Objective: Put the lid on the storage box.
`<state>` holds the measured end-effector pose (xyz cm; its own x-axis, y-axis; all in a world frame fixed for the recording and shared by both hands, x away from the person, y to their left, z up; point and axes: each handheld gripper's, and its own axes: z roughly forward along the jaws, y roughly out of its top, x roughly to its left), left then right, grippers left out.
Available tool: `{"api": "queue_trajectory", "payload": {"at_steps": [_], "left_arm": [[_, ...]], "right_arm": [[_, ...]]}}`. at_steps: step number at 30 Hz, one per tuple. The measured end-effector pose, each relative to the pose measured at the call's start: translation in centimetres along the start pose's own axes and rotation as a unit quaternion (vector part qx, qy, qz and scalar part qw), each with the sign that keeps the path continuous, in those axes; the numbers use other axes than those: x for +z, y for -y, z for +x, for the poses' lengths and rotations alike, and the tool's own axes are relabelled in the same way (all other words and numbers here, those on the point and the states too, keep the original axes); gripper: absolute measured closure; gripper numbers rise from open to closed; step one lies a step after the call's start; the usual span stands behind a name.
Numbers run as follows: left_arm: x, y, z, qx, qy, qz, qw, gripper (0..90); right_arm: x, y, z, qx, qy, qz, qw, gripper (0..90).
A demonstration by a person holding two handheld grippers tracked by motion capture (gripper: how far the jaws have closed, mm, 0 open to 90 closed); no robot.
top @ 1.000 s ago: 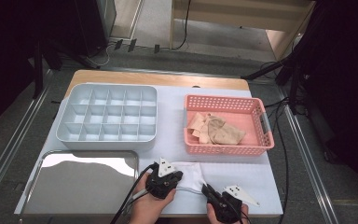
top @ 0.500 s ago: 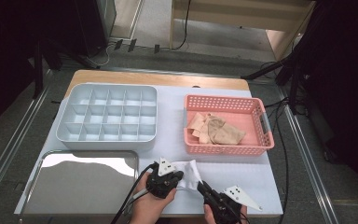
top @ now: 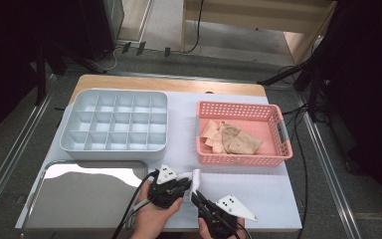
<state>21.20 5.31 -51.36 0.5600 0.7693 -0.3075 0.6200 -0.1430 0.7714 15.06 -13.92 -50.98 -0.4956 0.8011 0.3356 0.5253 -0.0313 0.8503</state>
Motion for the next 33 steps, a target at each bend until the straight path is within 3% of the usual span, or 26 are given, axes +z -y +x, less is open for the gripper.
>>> {"api": "queue_trajectory", "payload": {"at_steps": [3, 8, 17, 19, 21, 23, 27, 30, 33], "left_arm": [[-1.4, -0.2, 1.0, -0.006, -0.004, -0.012, 0.9999, 82.6], [-2.3, -0.3, 1.9, -0.021, 0.005, -0.019, 0.9996, 82.5], [-1.9, 0.2, 3.2, -0.044, 0.012, -0.007, 0.9989, 83.0], [-1.6, 0.4, 3.6, -0.048, 0.007, -0.001, 0.9988, 84.7], [-1.4, 0.5, 3.9, -0.056, 0.010, 0.004, 0.9984, 85.3], [-1.3, 0.6, 3.9, -0.053, 0.011, 0.007, 0.9985, 85.6], [-1.4, 0.5, 4.2, -0.071, 0.024, 0.007, 0.9972, 85.1], [-2.0, 0.3, 4.3, -0.075, 0.030, -0.003, 0.9967, 81.7], [-2.7, 0.1, 4.2, -0.075, 0.039, -0.014, 0.9963, 79.3]], "right_arm": [[0.6, 0.0, 0.3, -0.004, -0.003, 0.004, 1.0000, 84.6], [1.8, 0.3, 1.2, -0.020, -0.007, 0.023, 0.9995, 84.5], [3.6, 1.1, 2.7, -0.051, -0.025, 0.044, 0.9974, 84.3], [4.0, 1.3, 3.0, -0.065, -0.042, 0.046, 0.9959, 84.2], [4.5, 1.6, 3.3, -0.080, -0.046, 0.056, 0.9942, 84.1], [4.9, 1.7, 3.4, -0.082, -0.044, 0.063, 0.9936, 84.1], [5.5, 1.6, 3.2, -0.075, -0.040, 0.067, 0.9941, 83.9], [5.4, 1.3, 3.4, -0.077, -0.026, 0.051, 0.9954, 83.7], [5.5, 1.0, 3.3, -0.070, -0.026, 0.048, 0.9960, 83.6]]}}
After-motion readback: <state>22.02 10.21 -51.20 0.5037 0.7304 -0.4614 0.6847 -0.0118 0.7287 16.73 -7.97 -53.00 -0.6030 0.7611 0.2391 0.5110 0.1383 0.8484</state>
